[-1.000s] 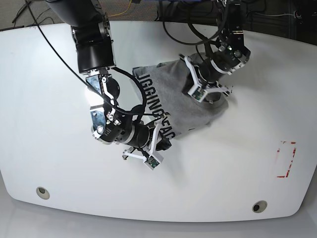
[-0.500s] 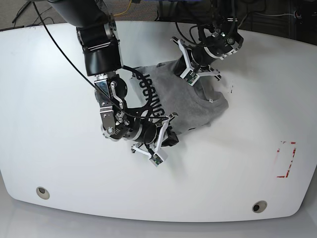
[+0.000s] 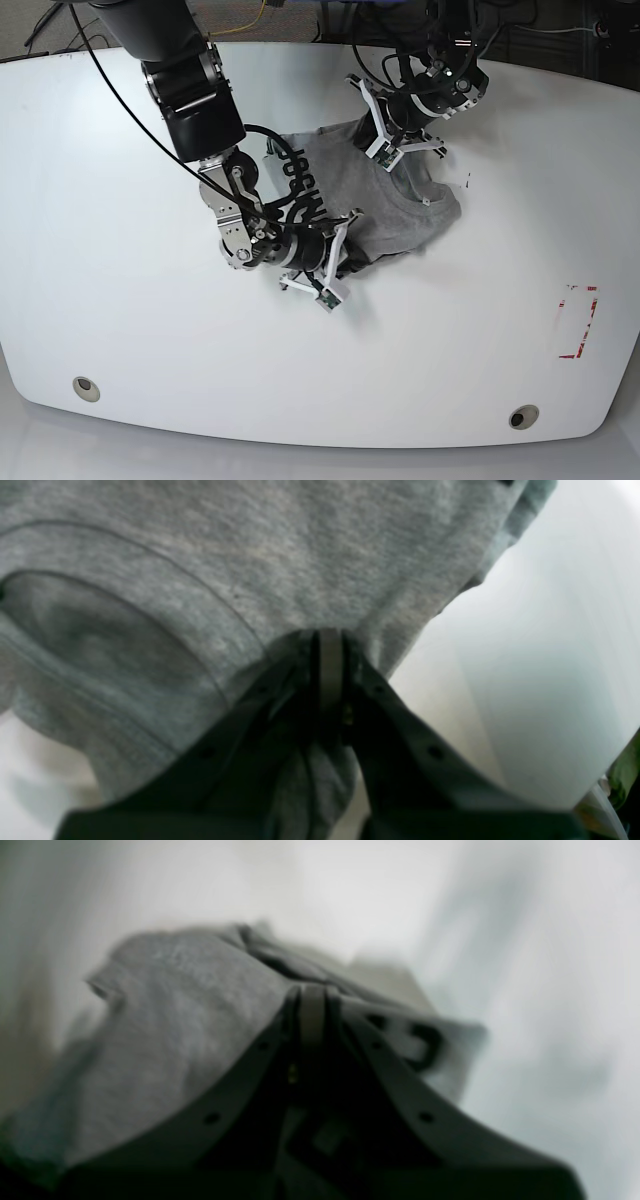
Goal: Layout the t-shirt on the table in an organized manner, then fold the t-shirt properly
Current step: 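Grasp the shirt edges with both grippers and tuck them inward, then pinch the grey shirt sides with both grippers and fold them inward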
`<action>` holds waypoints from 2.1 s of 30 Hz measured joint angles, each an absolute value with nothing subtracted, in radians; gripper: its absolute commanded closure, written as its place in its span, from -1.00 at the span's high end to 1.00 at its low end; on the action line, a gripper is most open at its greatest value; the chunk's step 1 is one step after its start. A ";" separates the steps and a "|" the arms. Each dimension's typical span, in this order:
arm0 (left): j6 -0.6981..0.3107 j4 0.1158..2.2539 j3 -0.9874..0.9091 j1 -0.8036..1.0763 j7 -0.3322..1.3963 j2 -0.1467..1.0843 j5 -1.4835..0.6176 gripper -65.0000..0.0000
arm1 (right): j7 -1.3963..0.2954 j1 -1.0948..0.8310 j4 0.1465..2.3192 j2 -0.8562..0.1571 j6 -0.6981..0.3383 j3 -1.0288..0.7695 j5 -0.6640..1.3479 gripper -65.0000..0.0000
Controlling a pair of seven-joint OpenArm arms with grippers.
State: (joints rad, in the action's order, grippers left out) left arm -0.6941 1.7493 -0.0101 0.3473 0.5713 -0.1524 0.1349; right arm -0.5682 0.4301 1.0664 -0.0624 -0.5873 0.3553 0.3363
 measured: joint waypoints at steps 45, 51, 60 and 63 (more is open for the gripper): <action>-0.700 1.622 -0.010 0.083 0.576 0.043 0.139 -1.00 | -0.651 0.012 1.582 -0.269 -0.578 0.121 0.332 -1.00; -0.698 1.623 -0.011 0.044 0.576 0.041 0.139 -1.00 | -0.753 0.012 1.716 -0.265 -0.580 0.078 0.324 -1.00; -0.700 1.724 -0.010 0.023 0.577 0.020 0.139 -1.00 | -0.817 0.106 1.804 -0.252 -0.584 0.076 0.336 -0.99; -0.693 1.755 -0.014 0.028 0.608 -0.023 0.142 -1.00 | -0.820 0.139 1.779 -0.225 -0.580 0.076 0.331 -0.99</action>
State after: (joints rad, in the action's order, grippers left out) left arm -0.6930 1.7550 -0.0135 0.0284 0.6079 -0.0231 0.1417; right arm -0.8204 0.1387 1.7790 -0.2253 -0.5800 0.0761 0.3305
